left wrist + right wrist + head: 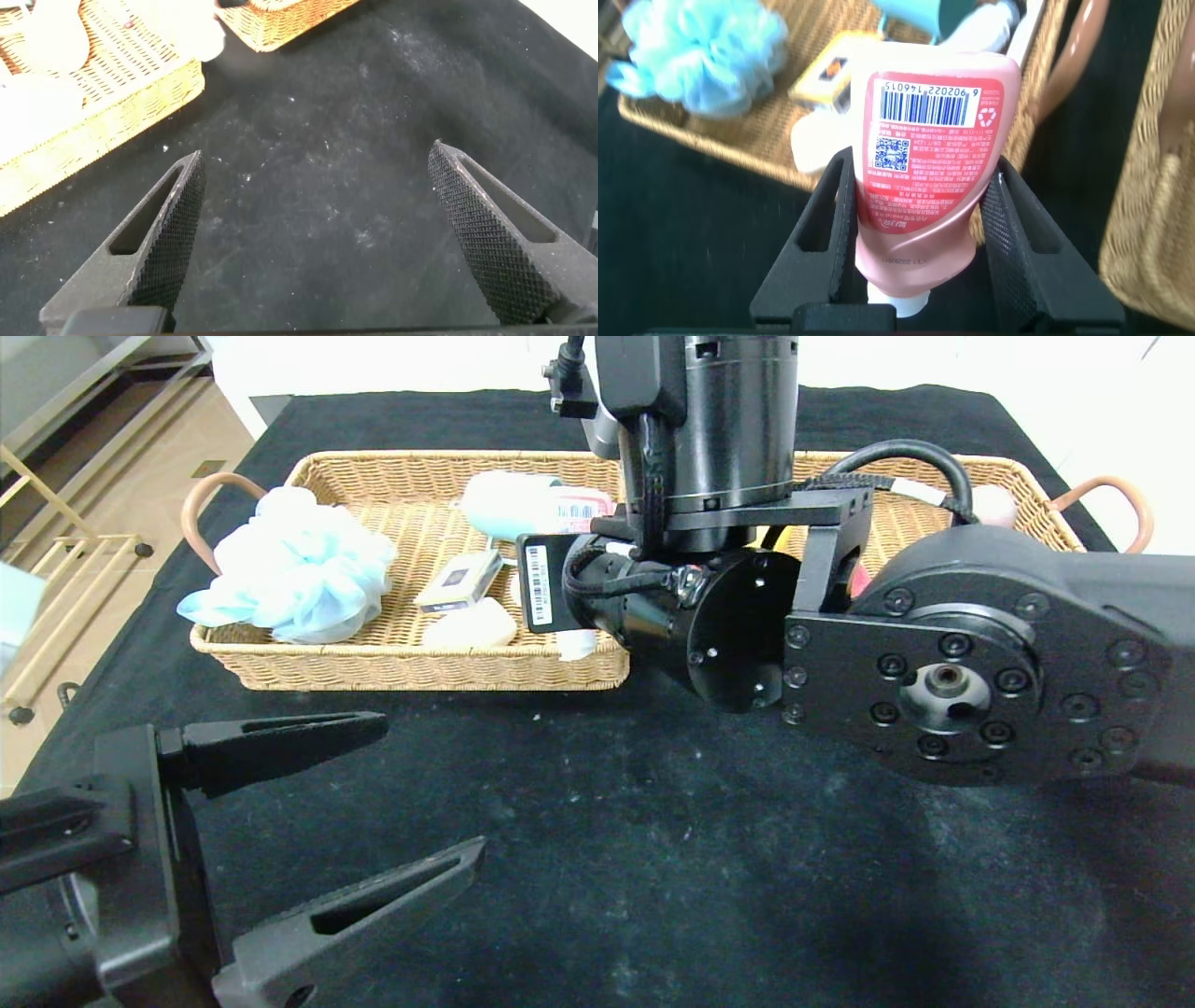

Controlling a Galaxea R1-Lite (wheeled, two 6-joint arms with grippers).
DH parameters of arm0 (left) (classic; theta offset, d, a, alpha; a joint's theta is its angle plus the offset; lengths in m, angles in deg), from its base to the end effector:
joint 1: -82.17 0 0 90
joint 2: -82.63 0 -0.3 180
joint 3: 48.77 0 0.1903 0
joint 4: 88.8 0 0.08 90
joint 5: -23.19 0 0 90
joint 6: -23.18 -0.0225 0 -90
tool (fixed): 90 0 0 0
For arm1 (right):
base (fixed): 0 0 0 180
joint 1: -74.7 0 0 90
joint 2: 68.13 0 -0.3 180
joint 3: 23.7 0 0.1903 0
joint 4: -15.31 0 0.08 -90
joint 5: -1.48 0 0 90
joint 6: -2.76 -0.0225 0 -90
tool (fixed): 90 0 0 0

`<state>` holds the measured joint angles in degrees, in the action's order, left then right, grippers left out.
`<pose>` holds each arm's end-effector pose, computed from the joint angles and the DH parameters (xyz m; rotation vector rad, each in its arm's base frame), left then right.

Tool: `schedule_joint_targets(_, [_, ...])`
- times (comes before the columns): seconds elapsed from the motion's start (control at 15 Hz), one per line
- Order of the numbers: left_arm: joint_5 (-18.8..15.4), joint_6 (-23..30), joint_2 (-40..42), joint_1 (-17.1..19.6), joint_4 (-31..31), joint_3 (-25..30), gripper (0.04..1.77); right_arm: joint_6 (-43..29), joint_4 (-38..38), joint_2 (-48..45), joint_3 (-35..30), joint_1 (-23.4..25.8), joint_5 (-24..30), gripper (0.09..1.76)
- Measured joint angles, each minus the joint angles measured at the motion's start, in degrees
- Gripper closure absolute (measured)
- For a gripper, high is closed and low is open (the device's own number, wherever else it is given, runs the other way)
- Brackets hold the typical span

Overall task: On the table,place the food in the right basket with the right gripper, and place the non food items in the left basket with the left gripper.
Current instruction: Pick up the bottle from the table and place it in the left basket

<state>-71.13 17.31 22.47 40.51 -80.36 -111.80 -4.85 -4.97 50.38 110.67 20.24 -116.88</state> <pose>0.1055 -0.0961 0.2598 0.1288 0.0535 -0.8062 0.2562 0.3402 0.3079 0.0790 0.0885 0.4505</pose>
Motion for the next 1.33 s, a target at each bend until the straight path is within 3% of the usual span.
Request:
schedule_joint_targets(0.73, [-0.5,-0.1,0.3,-0.1,0.4,0.0,0.09,4.0,16.7,6.5,0.1,1.9,0.1,0.99])
schedule_joint_targets(1.33, [-0.3,0.0,0.3,-0.8,0.6,0.1,0.09,4.6,18.1,8.3,0.1,3.6,0.3,0.99])
